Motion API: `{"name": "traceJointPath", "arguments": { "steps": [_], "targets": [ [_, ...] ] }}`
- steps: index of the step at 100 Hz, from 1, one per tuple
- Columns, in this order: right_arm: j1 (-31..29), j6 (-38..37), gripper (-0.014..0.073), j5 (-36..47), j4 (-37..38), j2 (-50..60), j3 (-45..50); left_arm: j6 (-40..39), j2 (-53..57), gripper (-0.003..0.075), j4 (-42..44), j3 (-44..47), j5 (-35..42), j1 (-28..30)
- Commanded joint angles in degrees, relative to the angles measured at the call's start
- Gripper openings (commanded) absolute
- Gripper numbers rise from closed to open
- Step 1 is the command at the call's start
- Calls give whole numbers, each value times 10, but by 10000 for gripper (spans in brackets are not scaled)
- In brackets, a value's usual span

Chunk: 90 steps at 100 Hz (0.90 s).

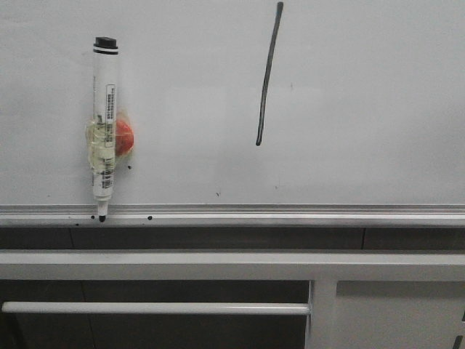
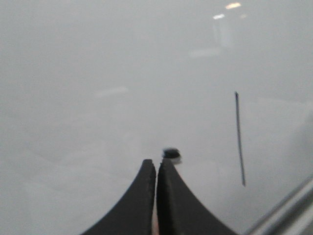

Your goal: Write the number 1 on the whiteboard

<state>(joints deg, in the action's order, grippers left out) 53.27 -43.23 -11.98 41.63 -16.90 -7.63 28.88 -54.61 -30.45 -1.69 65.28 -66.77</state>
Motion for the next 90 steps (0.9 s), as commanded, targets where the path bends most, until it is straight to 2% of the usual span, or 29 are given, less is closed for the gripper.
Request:
{"name": "traceJointPath", "arguments": {
  "steps": [1, 10, 21, 36, 48, 58, 90],
  "targets": [
    [0, -1, -64, 35, 15, -2, -16, 1, 58, -20, 60, -14, 108, 61],
    [0, -1, -64, 35, 15, -2, -16, -4, 129, -20, 90, -14, 33, 138],
    [0, -1, -64, 35, 15, -2, -16, -54, 229, -20, 101, -14, -124, 236],
    [0, -1, -64, 35, 15, -2, -16, -143, 372, -20, 106, -14, -344, 402],
    [0, -1, -64, 35, 15, -2, -16, -157, 486, -20, 106, -14, -480, 502],
    [0, -1, -64, 35, 15, -2, -16, -157, 567, -20, 106, -10, -544, 556],
    [0, -1, -64, 35, 15, -2, -14, -157, 555, -20, 85, 9, -653, 643]
  ]
}}
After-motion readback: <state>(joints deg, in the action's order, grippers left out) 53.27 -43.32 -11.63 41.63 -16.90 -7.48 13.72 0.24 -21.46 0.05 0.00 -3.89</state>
